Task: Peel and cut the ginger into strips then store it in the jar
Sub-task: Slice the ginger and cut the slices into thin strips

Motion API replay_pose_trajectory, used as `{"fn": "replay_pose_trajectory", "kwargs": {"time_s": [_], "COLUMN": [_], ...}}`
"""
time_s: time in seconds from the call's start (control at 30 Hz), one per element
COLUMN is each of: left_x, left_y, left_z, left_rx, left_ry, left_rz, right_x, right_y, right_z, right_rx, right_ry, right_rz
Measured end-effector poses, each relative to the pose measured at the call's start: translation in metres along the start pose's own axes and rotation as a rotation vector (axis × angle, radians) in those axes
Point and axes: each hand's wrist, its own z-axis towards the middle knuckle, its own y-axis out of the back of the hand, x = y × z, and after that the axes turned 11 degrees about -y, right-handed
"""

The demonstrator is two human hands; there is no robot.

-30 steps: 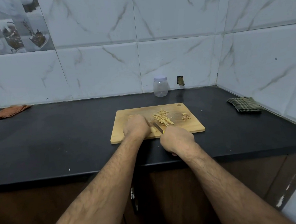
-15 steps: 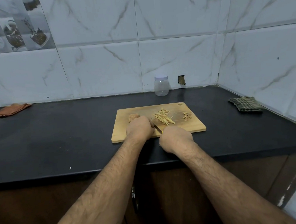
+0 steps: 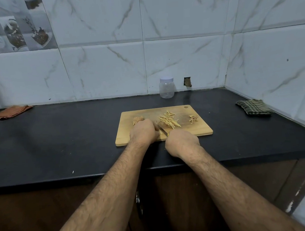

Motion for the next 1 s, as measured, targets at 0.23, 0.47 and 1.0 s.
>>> {"fn": "replay_pose_trajectory", "kwargs": {"time_s": [0.23,0.47,1.0], "left_x": [-0.001,-0.002,0.005], "left_y": [0.001,0.002,-0.002], "left_z": [0.0,0.001,-0.01], "left_rx": [0.001,0.011,-0.016], "left_ry": [-0.013,-0.008,-0.015], "left_rz": [0.009,0.027,-0.015], "right_x": [0.001,0.007,-0.016], "right_y": [0.001,0.003,0.009], "right_z": [0.0,-0.002,-0.023], "right_rx": [0.015,0.028,0.124], "right_ry": [-0.012,0.009,-0.051], "right_rz": [-0.006,-0.066,-0.07]}}
